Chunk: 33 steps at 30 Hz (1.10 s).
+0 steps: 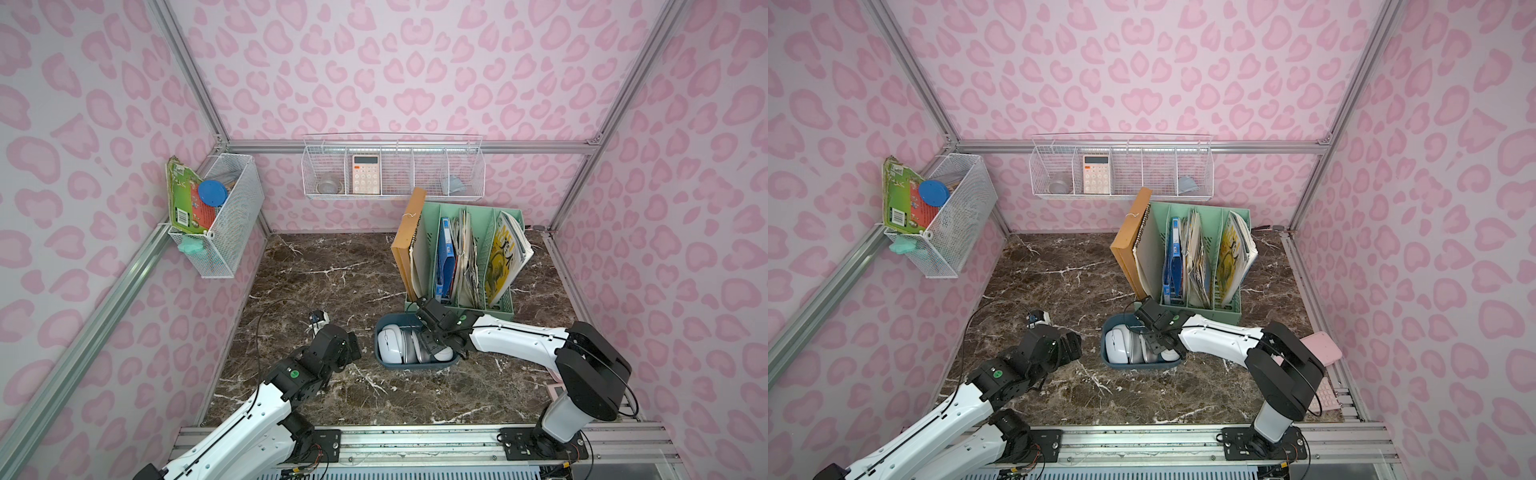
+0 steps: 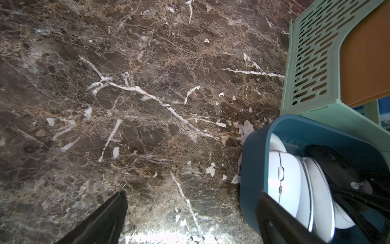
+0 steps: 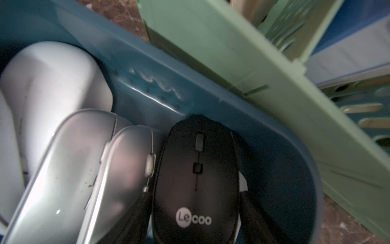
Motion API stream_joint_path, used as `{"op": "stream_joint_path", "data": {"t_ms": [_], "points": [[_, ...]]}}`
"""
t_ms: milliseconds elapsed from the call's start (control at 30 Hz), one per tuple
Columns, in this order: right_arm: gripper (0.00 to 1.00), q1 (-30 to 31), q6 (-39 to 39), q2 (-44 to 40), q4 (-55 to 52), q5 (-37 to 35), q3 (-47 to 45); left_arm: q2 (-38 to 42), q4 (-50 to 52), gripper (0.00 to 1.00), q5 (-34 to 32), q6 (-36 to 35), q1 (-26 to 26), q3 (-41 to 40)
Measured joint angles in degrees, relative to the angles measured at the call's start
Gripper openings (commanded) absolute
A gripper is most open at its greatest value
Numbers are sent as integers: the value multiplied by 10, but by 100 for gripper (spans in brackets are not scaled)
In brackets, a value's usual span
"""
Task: Take out the mouse from the storage box
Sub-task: Pick up the mouse from the storage box.
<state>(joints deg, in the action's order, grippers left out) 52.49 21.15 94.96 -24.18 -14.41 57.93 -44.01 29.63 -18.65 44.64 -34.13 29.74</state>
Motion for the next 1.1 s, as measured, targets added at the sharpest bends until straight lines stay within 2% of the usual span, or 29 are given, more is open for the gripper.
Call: {"op": "stream_joint_path", "data": {"t_ms": [200, 367, 633, 1100], "points": [[70, -7, -4, 3, 2, 13, 0, -3, -14, 99, 12, -12, 0, -4], [66, -16, -5, 25, 4, 25, 4, -7, -30, 99, 29, -16, 0, -6], [53, -17, -9, 30, 2, 28, 10, -26, -54, 99, 51, -17, 0, -8], [50, -4, -3, -6, -8, 23, 16, -28, -57, 99, 72, -26, 0, 1]]}}
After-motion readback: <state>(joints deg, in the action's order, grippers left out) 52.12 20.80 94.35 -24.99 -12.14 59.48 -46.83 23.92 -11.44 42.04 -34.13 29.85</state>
